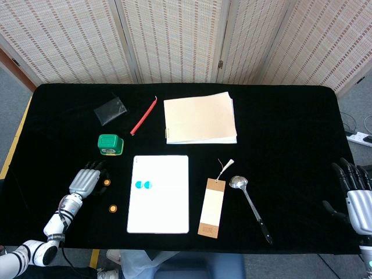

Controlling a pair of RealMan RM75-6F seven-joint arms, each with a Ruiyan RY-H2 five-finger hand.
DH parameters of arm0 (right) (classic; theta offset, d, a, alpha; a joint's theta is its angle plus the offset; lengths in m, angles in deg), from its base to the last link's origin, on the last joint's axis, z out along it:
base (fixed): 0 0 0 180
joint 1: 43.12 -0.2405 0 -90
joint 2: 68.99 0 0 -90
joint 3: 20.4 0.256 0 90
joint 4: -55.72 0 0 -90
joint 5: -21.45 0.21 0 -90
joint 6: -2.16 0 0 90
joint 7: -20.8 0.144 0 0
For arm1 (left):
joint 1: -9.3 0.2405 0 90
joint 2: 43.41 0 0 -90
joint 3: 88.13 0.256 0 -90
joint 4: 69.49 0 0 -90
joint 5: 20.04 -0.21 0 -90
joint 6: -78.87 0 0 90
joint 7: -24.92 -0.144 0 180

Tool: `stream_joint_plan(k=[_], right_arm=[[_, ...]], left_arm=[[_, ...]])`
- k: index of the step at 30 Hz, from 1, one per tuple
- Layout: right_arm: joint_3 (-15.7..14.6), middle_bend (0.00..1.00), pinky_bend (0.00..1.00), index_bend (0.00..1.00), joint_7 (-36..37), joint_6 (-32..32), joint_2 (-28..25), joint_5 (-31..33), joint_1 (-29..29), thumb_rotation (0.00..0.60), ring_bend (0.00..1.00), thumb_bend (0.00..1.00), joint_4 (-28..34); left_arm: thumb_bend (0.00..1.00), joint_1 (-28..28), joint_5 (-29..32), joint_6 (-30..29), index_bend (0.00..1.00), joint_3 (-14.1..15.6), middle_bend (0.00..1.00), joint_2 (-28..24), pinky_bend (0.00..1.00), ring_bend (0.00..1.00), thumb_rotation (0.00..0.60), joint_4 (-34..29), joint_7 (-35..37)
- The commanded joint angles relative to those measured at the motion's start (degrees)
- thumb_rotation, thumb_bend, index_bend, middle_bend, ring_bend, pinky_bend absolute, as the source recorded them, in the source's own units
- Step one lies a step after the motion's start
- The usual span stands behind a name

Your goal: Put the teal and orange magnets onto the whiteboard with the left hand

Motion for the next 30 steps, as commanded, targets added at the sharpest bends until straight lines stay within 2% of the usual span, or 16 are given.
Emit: stream_joint_plan(k=[1,17,30], right_arm=[[0.0,0.0,0.0,0.0,0.0,-0.1,0.0,0.1,0.0,0.6,0.0,0.27,0.0],[0.0,0.0,0.0,0.0,-0.3,0.0,0.0,0.1,0.1,0.6,0.0,0.27,0.3],[0.1,0.0,0.0,0.0,-0.5,-0.6,0.0,0.4,-0.2,0.6,0.0,0.27,0.3]], left_arm=[[0.42,0.0,0.0,0.1,0.42,0.0,0.12,0.0,0.0,0.0,0.6,0.0,0.0],[0.42,0.2,-0.5,-0.2,0.52,-0.6,0.14,1.4,0.0,0.0,0.6,1.7,0.7],[0.42,-0.8,-5.9,-3.7,0.52,0.1,0.14,-3.3,0.0,0.0,0.6,-11.4,-3.9]])
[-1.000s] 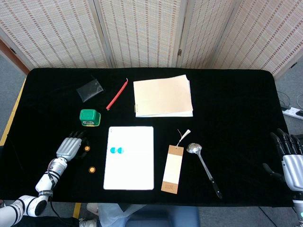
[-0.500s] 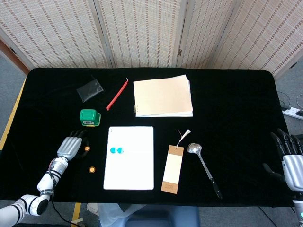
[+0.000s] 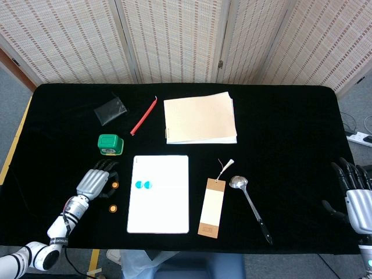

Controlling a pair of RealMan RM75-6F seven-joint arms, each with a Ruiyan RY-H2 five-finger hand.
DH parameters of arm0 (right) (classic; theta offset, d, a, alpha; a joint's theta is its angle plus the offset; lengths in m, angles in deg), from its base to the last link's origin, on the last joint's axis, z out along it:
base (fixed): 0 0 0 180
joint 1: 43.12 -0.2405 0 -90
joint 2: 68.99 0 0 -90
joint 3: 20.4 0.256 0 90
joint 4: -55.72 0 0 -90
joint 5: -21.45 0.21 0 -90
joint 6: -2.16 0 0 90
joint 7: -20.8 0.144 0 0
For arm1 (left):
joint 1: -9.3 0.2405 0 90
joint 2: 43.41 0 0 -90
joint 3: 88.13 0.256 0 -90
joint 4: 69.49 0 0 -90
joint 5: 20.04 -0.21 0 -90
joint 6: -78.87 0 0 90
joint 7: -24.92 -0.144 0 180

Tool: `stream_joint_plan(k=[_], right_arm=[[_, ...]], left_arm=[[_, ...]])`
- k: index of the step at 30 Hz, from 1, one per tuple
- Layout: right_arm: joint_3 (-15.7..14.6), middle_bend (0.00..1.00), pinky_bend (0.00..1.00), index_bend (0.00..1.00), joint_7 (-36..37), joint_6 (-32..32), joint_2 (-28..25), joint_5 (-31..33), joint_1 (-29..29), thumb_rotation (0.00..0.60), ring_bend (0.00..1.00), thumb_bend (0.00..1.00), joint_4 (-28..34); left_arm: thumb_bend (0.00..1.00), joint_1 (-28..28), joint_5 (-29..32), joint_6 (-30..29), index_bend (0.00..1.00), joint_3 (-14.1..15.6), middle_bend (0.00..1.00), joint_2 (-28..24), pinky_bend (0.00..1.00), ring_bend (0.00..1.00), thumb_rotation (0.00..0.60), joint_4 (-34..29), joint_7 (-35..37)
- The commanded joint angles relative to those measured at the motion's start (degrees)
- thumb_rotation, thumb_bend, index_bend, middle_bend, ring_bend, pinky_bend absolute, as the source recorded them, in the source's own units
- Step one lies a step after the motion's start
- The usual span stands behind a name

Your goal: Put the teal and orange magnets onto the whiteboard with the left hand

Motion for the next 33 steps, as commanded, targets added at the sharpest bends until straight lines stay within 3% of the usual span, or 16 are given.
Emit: stream_joint_plan(k=[1,11,23,33], right_arm=[[0.0,0.0,0.0,0.0,0.1,0.0,0.0,0.1,0.0,0.6,0.0,0.27,-0.2],[-0.2,0.0,0.0,0.0,1.4,0.2,0.4,0.3,0.4,0.6,0.0,0.27,-1.4],[-0.2,0.0,0.0,0.0,2.2,0.0,0.6,0.3,0.4,0.6,0.0,0.27,-2.1],[0.0,0.0,0.0,0.0,2.2,0.0,0.4,0.2,0.2,0.6,0.0,0.27,-1.9]], left_arm=[[0.42,-0.8,-1.9,-0.6,0.52,0.6,0.14,-1.0,0.0,0.0,0.6,-3.9,-2.6],[0.42,-2.4,-2.9,0.6,0.51,1.7,0.14,0.0,0.0,0.0,0.6,-9.1,-7.6],[0.42,-2.9,-0.8,1.8,0.49,2.1,0.14,1.9,0.0,0.0,0.6,-8.7,-10.1],[0.42,-2.2,-1.3,0.1,0.34,2.7,0.12,1.4,0.0,0.0,0.6,-9.3,-10.8]])
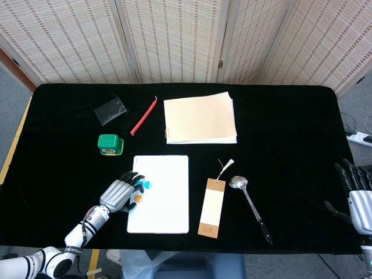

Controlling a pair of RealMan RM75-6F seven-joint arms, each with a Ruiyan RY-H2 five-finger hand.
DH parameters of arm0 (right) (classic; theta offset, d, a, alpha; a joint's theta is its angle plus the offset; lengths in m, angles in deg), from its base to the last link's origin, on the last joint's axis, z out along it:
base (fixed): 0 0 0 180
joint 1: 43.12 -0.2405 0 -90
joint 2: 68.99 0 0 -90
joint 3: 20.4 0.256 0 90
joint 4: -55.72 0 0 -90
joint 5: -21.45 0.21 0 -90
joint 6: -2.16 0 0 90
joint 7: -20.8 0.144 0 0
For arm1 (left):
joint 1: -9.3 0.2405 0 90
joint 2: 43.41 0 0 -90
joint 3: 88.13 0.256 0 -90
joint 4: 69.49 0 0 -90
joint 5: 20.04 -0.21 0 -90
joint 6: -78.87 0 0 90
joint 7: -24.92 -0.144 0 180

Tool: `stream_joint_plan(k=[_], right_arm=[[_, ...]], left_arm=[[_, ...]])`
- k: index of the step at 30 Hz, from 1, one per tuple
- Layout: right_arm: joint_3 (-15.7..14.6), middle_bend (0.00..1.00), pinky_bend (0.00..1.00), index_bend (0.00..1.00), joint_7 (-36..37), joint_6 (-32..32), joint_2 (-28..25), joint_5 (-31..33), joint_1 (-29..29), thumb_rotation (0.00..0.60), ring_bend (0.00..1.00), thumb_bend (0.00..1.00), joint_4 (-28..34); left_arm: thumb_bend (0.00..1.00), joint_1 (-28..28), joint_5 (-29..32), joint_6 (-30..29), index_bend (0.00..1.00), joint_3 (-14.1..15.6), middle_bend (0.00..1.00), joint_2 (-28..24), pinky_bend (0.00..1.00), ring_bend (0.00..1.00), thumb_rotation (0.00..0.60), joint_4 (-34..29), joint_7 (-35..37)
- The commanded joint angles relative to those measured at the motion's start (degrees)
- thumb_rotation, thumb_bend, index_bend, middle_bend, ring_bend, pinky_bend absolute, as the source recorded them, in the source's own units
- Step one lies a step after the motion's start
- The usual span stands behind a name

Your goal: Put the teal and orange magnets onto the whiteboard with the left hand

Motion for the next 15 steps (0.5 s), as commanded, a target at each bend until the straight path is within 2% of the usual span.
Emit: stream_joint_plan(k=[1,15], right_arm=[[0.0,0.0,0.0,0.0,0.0,0.1,0.0,-0.1,0.0,0.6,0.0,0.27,0.1],[-0.1,0.0,0.0,0.0,-0.5,0.2,-0.1,-1.0,-0.4,0.6,0.0,0.27,0.6]], left_arm=[[0.42,0.5,-0.7,-1.0,0.33,0.4,0.12,-0.6,0.0,0.0,0.6,-0.5,0.1],[0.42,6.8,-7.1,-9.3,0.4,5.8,0.12,-7.0,0.0,0.0,0.6,-2.6,4.2]])
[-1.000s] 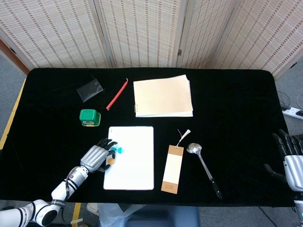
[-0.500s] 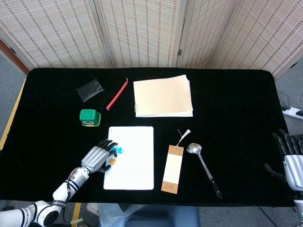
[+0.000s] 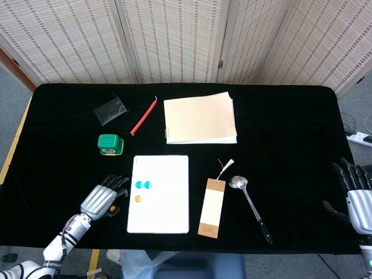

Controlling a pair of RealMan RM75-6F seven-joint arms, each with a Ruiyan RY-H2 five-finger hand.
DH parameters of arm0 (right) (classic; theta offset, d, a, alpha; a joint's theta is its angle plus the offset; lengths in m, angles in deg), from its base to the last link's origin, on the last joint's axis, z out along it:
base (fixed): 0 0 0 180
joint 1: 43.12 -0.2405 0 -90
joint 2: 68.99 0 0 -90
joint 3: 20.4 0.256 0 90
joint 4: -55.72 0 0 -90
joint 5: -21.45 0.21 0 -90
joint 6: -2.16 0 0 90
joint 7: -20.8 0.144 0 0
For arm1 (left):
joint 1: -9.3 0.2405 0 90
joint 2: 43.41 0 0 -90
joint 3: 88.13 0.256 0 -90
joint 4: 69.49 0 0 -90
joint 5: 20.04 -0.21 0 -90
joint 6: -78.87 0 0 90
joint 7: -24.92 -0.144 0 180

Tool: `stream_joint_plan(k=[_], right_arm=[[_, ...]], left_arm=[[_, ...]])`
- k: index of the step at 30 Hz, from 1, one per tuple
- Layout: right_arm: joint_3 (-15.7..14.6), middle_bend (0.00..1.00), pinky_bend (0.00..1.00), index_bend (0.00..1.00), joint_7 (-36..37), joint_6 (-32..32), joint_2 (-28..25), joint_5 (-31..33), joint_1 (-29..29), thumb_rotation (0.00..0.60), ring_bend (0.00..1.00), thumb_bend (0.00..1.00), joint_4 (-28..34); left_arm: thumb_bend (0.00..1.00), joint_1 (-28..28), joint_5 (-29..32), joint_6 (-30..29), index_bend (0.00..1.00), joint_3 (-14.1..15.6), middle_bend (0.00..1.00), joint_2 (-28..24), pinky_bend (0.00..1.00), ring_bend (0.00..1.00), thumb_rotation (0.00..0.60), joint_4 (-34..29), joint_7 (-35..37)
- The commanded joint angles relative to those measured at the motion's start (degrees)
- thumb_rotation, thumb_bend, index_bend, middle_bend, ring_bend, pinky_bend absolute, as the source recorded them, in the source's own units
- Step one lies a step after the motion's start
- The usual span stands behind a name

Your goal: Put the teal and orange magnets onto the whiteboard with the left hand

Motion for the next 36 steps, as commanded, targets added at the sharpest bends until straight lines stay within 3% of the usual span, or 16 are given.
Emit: stream_joint_plan(k=[1,10,36], right_arm=[[0.0,0.0,0.0,0.0,-0.1,-0.1,0.0,-0.2,-0.2,0.6,0.0,0.27,0.1],[-0.1,0.0,0.0,0.0,-0.6,-0.2,0.1,-0.6,-0.4,0.6,0.0,0.27,0.4],[-0.3,0.0,0.0,0.0,-0.5,0.4,0.0,-0.4,0.1,0.6,0.0,0.27,0.5]], left_arm=[[0.42,1.2,-1.0,-1.1,0.4,1.1,0.12,-0.6,0.0,0.0,0.6,0.2,0.9],[0.42,3.5,-1.7,-1.5,0.4,2.7,0.12,0.7,0.0,0.0,0.6,3.4,2.2],[0.42,3.9,-0.5,0.9,0.42,0.8,0.12,3.9,0.0,0.0,0.6,7.9,2.7]])
